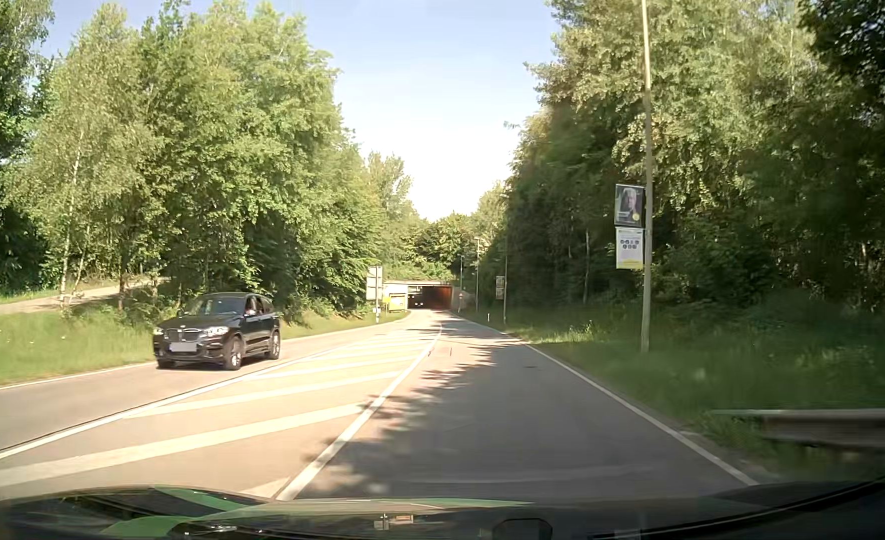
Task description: Follow the waypoints while adhering to traffic rules and regulations
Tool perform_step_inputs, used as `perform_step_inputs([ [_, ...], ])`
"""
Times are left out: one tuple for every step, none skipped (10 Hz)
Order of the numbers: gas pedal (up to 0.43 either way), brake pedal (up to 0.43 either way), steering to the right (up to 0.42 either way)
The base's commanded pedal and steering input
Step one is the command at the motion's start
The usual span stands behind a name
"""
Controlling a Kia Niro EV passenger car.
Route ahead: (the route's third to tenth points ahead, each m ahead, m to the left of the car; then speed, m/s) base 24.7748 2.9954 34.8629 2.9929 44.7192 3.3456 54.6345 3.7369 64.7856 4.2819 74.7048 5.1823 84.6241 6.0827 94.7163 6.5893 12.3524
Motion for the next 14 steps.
perform_step_inputs([
  [0.079, 0.0, -0.003],
  [0.079, 0.0, -0.004],
  [0.059, 0.0, -0.006],
  [0.028, 0.0, -0.006],
  [0.028, 0.0, -0.006],
  [0.028, 0.0, -0.006],
  [0.028, 0.0, -0.006],
  [0.028, 0.0, -0.006],
  [0.02, 0.0, -0.006],
  [0.02, 0.0, -0.006],
  [0.02, 0.0, -0.006],
  [0.008, 0.0, -0.006],
  [0.0, 0.0, -0.006],
  [0.0, 0.0, -0.006],
])
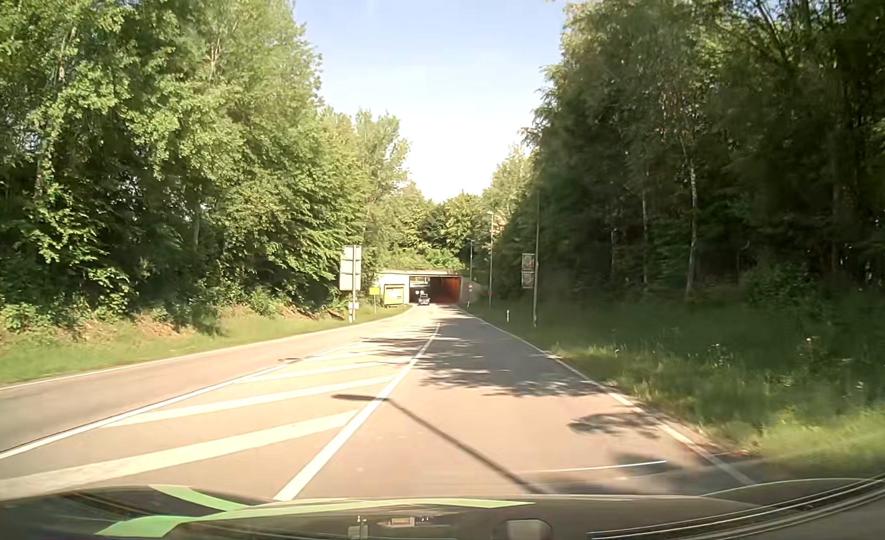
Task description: Follow the waypoints while adhering to traffic rules and regulations
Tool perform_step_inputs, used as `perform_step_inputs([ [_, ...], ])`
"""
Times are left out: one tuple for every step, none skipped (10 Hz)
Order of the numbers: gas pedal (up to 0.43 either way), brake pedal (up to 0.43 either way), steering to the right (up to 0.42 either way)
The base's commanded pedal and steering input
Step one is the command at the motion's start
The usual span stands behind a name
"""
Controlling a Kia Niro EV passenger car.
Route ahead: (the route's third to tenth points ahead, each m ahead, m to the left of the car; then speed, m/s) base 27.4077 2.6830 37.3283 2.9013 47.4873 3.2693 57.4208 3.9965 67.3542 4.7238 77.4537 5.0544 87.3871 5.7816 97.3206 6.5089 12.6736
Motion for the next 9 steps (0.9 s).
perform_step_inputs([
  [0.0, 0.0, -0.006],
  [0.0, 0.0, -0.006],
  [0.0, 0.0, -0.006],
  [0.0, 0.0, -0.006],
  [0.0, 0.0, -0.006],
  [0.0, 0.0, -0.006],
  [0.0, 0.0, -0.006],
  [0.0, 0.0, -0.006],
  [0.0, 0.0, -0.006],
])
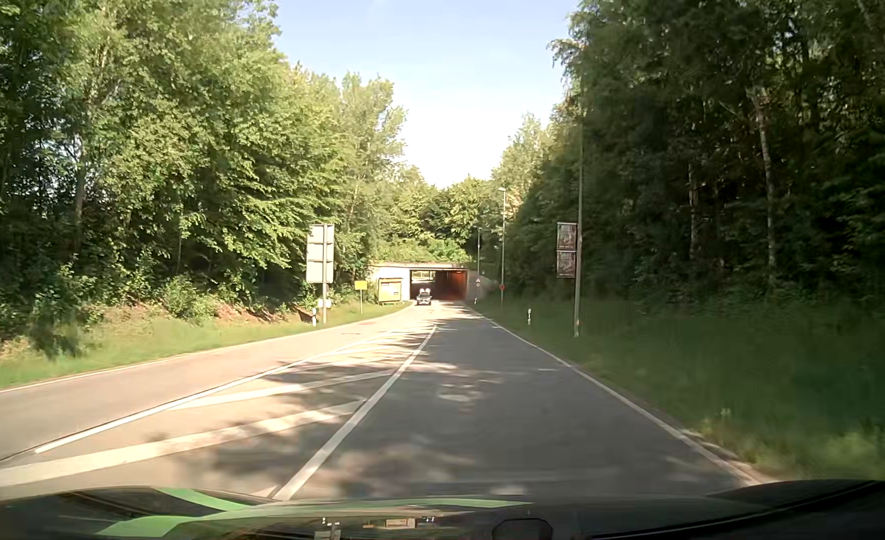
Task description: Follow the waypoints while adhering to traffic rules and regulations
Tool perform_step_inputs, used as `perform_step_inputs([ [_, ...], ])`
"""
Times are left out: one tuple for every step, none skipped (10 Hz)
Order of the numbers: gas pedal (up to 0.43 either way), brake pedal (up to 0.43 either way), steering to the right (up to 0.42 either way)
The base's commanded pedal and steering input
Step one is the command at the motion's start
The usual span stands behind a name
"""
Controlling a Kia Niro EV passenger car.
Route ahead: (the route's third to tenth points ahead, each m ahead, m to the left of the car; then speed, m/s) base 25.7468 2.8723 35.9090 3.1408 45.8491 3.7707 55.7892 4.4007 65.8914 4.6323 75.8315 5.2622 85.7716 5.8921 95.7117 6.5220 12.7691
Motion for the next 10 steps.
perform_step_inputs([
  [0.0, 0.0, -0.006],
  [0.0, 0.0, -0.006],
  [0.0, 0.0, -0.006],
  [0.0, 0.0, -0.006],
  [0.0, 0.0, -0.006],
  [0.0, 0.0, -0.006],
  [0.0, 0.0, -0.006],
  [0.0, 0.006, -0.006],
  [0.0, 0.006, -0.006],
  [0.0, 0.037, -0.006],
])
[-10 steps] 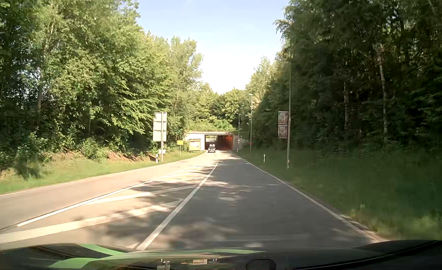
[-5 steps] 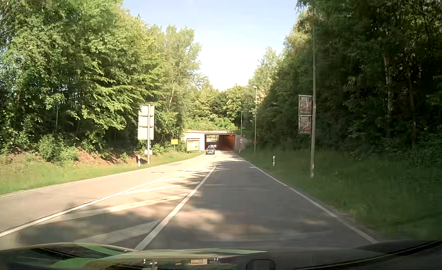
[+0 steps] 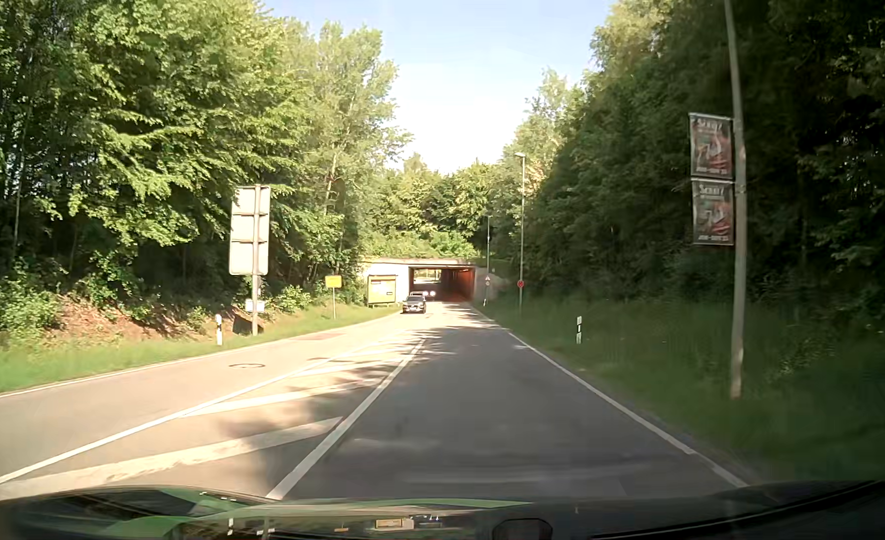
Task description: Follow the waypoints while adhering to traffic rules and regulations
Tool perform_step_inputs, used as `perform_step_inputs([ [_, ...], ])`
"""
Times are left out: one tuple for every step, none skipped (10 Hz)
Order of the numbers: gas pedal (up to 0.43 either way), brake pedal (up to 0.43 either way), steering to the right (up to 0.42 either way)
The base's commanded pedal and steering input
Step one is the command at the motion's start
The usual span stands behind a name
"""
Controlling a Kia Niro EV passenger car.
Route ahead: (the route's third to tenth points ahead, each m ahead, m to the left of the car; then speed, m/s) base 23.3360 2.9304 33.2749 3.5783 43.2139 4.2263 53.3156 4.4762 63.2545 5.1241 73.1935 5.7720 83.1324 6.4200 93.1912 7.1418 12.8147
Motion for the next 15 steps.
perform_step_inputs([
  [0.0, 0.067, -0.006],
  [0.0, 0.091, -0.006],
  [0.0, 0.116, -0.006],
  [0.0, 0.146, -0.006],
  [0.0, 0.171, -0.006],
  [0.0, 0.171, -0.006],
  [0.0, 0.165, -0.006],
  [0.0, 0.146, -0.006],
  [0.0, 0.128, -0.006],
  [0.0, 0.122, -0.006],
  [0.0, 0.116, -0.006],
  [0.0, 0.116, -0.006],
  [0.0, 0.116, -0.005],
  [0.0, 0.116, -0.005],
  [0.0, 0.116, -0.005],
])
